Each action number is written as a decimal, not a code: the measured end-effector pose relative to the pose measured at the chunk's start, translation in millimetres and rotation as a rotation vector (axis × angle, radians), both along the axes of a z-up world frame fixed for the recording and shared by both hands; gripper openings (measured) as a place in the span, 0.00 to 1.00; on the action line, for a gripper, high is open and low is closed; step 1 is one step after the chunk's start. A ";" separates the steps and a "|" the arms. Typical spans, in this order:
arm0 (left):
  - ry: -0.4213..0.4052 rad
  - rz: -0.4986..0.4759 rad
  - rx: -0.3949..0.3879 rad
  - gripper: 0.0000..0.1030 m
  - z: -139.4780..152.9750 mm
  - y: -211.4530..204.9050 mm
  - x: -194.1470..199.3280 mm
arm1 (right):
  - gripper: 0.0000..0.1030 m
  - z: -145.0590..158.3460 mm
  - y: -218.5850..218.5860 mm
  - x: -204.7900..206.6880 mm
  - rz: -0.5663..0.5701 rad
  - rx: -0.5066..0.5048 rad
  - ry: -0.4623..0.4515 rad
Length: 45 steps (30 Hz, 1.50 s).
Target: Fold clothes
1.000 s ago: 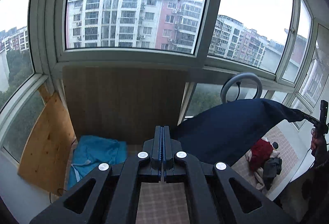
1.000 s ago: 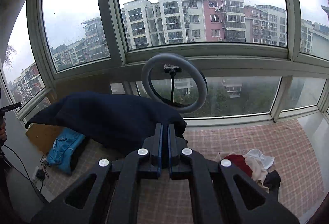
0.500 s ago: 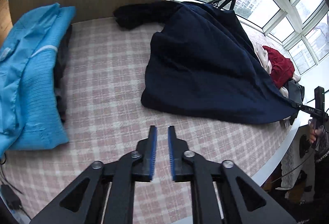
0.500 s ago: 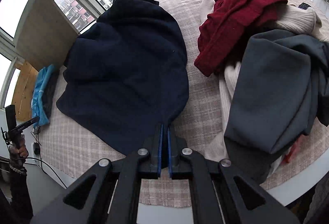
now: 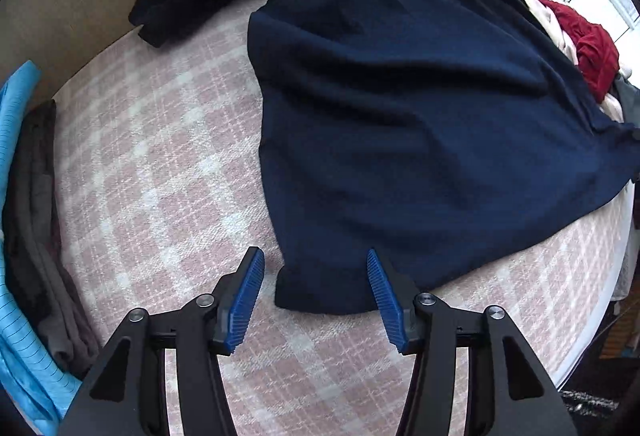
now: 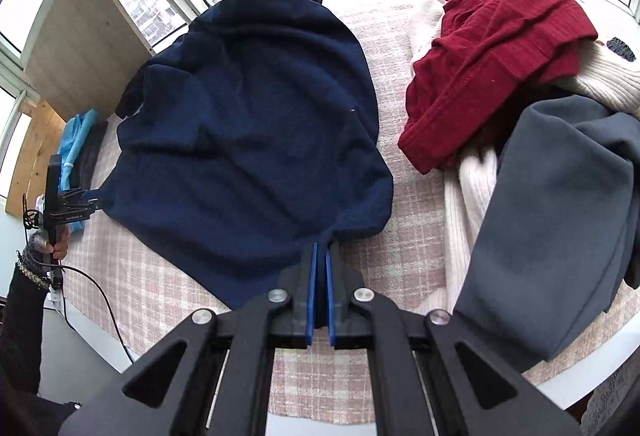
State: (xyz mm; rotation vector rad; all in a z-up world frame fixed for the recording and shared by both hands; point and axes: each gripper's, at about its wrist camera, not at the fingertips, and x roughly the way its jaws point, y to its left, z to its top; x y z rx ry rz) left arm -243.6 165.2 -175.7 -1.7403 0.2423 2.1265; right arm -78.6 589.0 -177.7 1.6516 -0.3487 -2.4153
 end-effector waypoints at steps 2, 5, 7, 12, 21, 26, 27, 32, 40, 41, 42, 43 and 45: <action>-0.041 0.010 0.064 0.15 0.5 -1.6 0.0 | 0.04 -0.7 1.1 -1.1 -0.007 -0.001 0.000; -0.074 0.026 0.074 0.03 5.3 -5.4 6.6 | 0.04 -1.8 2.8 -2.8 -0.016 -0.001 0.000; -0.088 0.059 0.078 0.02 17.5 -14.9 15.3 | 0.04 -2.3 4.3 -2.4 -0.024 -0.003 0.001; -0.009 0.196 0.252 0.02 82.6 -69.2 78.9 | 0.04 0.4 14.8 29.8 -0.066 -0.043 0.014; 0.083 0.441 0.334 0.02 132.7 -127.2 55.1 | 0.04 -12.7 6.8 -21.7 -0.065 -0.176 0.012; 0.279 0.463 0.315 0.02 245.0 -138.4 -25.2 | 0.04 108.5 -9.3 -97.7 -0.029 -0.124 0.241; 0.346 0.453 0.308 0.02 282.4 -139.8 -30.6 | 0.04 145.3 -14.4 -102.9 -0.009 -0.110 0.304; 0.674 0.414 0.259 0.02 454.5 -143.3 33.1 | 0.04 316.2 -31.8 -63.8 0.097 -0.063 0.645; 0.496 0.310 0.108 0.03 378.5 -133.3 131.0 | 0.04 253.7 -28.6 22.4 0.165 -0.023 0.500; 0.436 0.313 0.111 0.03 350.3 -134.1 137.4 | 0.04 227.2 -27.5 30.8 0.163 -0.035 0.447; 0.370 0.326 0.115 0.03 319.5 -134.6 143.0 | 0.04 200.7 -26.4 39.2 0.161 -0.047 0.395; 0.303 0.340 0.108 0.03 287.7 -135.6 149.5 | 0.04 174.2 -25.3 47.7 0.159 -0.058 0.343; 0.182 0.355 0.102 0.03 226.2 -135.5 164.6 | 0.04 120.4 -22.8 65.0 0.152 -0.085 0.237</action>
